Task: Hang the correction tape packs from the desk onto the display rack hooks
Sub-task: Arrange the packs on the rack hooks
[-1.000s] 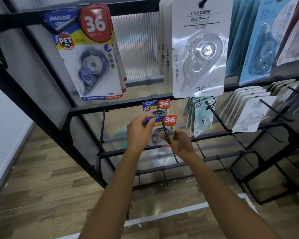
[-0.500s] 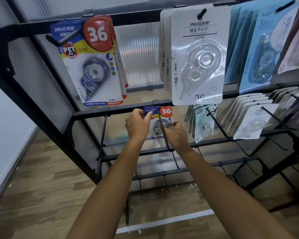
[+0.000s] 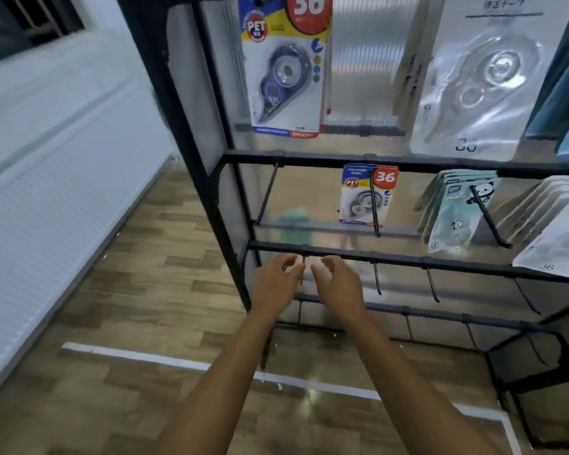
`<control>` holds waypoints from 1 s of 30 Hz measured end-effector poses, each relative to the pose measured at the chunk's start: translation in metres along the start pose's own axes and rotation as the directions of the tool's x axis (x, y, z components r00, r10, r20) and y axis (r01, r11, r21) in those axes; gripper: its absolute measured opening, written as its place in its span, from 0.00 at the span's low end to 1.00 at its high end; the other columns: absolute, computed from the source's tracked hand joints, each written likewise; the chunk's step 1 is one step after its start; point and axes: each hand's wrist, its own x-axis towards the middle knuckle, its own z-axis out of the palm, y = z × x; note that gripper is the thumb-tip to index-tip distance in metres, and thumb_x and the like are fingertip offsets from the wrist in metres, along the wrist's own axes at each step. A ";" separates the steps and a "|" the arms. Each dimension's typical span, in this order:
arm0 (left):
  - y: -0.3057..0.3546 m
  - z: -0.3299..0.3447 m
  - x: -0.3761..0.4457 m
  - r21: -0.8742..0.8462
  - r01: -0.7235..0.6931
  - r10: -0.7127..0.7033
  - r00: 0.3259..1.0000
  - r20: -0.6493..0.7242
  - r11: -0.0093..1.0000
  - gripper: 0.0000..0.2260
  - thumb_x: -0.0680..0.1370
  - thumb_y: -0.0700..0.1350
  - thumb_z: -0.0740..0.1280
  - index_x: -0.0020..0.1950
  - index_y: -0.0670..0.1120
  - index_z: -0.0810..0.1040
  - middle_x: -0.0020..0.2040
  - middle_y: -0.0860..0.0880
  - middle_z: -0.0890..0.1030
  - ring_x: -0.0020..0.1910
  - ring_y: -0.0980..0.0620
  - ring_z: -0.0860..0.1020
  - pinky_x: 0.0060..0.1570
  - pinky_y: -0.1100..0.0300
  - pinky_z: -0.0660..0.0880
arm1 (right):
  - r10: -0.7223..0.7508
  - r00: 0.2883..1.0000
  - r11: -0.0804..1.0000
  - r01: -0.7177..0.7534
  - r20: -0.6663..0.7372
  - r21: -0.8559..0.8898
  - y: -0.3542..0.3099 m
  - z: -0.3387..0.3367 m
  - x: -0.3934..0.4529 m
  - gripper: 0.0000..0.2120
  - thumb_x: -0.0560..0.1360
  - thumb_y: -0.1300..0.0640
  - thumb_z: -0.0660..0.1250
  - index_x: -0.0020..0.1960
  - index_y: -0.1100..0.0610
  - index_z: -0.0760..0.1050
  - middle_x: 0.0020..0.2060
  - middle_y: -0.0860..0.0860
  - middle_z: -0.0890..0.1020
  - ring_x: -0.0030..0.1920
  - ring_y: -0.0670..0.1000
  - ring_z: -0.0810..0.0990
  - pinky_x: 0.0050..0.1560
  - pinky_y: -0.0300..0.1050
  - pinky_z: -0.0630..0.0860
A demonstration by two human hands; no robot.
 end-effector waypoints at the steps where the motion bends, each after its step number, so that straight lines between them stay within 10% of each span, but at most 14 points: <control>1: -0.011 -0.009 -0.010 0.021 0.013 -0.012 1.000 -0.027 1.000 0.15 0.79 0.48 0.66 0.63 0.43 0.78 0.58 0.46 0.81 0.57 0.51 0.78 0.54 0.64 0.71 | -0.018 1.000 1.000 0.018 0.024 0.001 -0.007 0.010 -0.008 0.18 0.79 0.52 0.62 0.66 0.60 0.71 0.61 0.56 0.77 0.61 0.53 0.75 0.53 0.40 0.67; 14: -0.186 -0.225 -0.184 0.043 0.318 -0.274 0.870 -0.410 0.947 0.17 0.79 0.51 0.65 0.66 0.47 0.76 0.60 0.49 0.81 0.58 0.52 0.78 0.53 0.64 0.69 | -0.389 0.825 0.902 0.432 0.410 -0.014 -0.153 0.214 -0.183 0.17 0.78 0.54 0.64 0.64 0.59 0.74 0.58 0.54 0.80 0.58 0.54 0.77 0.52 0.40 0.68; 23: -0.295 -0.386 -0.363 0.147 0.458 -0.230 0.668 -0.708 0.877 0.12 0.71 0.35 0.71 0.53 0.43 0.84 0.53 0.45 0.84 0.49 0.47 0.82 0.49 0.65 0.69 | -0.599 0.500 0.722 0.675 0.625 0.152 -0.264 0.375 -0.370 0.15 0.77 0.56 0.63 0.62 0.58 0.76 0.57 0.55 0.80 0.58 0.56 0.77 0.53 0.41 0.67; 30: -0.381 -0.466 -0.474 -0.055 0.671 -0.452 0.435 -0.779 0.740 0.12 0.77 0.43 0.65 0.59 0.46 0.81 0.55 0.43 0.83 0.54 0.42 0.79 0.51 0.55 0.73 | -0.610 0.237 0.636 0.715 0.756 0.289 -0.323 0.478 -0.491 0.18 0.78 0.55 0.63 0.67 0.57 0.72 0.64 0.55 0.76 0.63 0.54 0.73 0.57 0.38 0.63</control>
